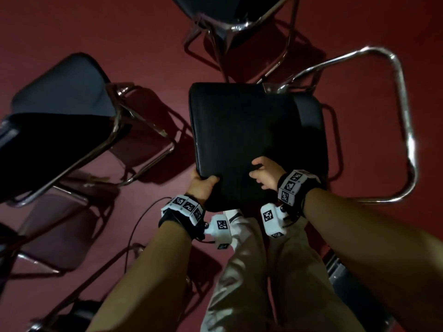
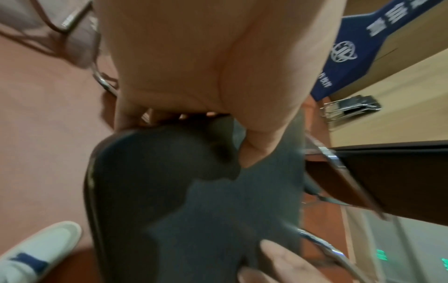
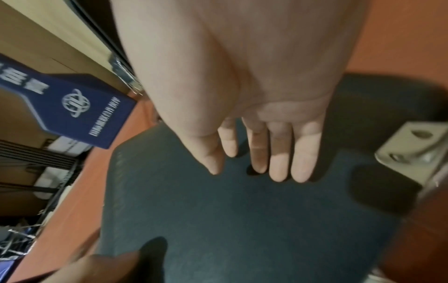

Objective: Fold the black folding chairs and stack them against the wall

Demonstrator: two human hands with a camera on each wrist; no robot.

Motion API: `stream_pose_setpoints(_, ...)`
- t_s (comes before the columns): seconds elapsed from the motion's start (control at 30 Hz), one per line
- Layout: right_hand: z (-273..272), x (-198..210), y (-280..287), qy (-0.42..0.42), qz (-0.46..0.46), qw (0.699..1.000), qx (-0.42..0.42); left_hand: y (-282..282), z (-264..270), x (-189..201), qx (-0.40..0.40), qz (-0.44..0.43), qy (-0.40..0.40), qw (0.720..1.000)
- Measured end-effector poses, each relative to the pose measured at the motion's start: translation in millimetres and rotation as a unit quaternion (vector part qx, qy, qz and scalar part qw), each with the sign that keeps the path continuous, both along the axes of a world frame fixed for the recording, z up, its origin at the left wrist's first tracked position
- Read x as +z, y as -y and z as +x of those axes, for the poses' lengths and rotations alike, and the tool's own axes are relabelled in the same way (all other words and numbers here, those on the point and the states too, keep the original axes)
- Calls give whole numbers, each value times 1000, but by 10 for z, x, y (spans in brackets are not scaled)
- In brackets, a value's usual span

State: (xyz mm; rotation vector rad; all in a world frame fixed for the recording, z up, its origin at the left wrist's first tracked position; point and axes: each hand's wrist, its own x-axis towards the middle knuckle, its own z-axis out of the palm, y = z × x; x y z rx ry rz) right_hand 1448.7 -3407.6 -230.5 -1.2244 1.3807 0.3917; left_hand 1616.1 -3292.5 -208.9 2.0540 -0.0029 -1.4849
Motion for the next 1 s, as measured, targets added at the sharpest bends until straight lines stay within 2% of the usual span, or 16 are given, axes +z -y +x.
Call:
stream_pose_setpoints(0.23, 107, -684, -80, 7, 32, 999, -31, -183, 216, -793, 42, 2, 25, 999)
stream_pose_setpoints(0.5, 235, -1209, -177, 17, 30, 998, -47, -270, 315, -1477, 25, -12, 64, 998)
stream_pose_setpoints(0.73, 238, -1450, -196, 18, 4, 999, -33, -321, 380, -1847, -7, 15, 97, 995)
stream_pose_setpoints(1.0, 279, -1570, -208, 6, -10, 1000, -24, -316, 408, -1985, -33, -6, 123, 992)
